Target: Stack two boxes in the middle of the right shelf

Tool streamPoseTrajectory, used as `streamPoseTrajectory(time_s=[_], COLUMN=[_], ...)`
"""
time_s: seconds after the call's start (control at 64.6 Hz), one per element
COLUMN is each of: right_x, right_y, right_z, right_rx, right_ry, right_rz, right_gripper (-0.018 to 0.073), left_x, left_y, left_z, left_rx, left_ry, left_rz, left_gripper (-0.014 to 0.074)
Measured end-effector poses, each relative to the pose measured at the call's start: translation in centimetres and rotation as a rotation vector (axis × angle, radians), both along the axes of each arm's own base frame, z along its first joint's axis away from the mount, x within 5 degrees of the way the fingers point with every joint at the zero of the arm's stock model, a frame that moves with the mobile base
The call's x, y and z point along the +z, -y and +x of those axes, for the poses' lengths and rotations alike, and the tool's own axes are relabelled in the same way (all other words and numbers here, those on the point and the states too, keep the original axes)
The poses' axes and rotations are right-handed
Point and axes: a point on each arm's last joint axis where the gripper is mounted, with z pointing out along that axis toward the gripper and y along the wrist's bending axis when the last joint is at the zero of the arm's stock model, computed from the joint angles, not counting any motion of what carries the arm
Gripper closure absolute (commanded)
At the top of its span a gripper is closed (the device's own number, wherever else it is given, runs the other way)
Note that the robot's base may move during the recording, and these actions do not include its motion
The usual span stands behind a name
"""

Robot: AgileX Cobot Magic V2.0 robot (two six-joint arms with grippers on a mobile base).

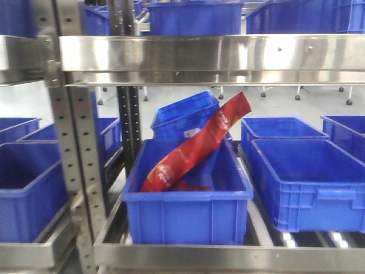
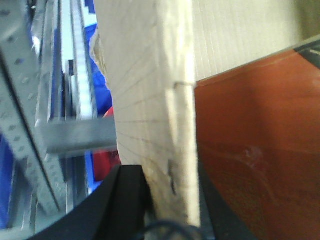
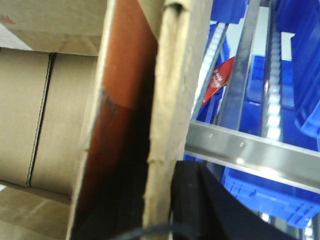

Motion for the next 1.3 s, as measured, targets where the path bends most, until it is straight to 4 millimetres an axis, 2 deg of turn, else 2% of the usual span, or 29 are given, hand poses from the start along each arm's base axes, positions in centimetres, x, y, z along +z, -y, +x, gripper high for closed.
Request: streamPoseTrajectory(time_s=[1.3], right_x=[0.00], right_y=[0.00], right_z=[0.00], right_rx=[0.000], right_ry=[0.000], right_rz=[0.000], right_gripper=[0.0711], left_x=[0.01], left_y=[0.00], left_z=[0.01], left_rx=[0.000], left_ry=[0.002], left_rz=[-0.001], left_gripper=[0.0708])
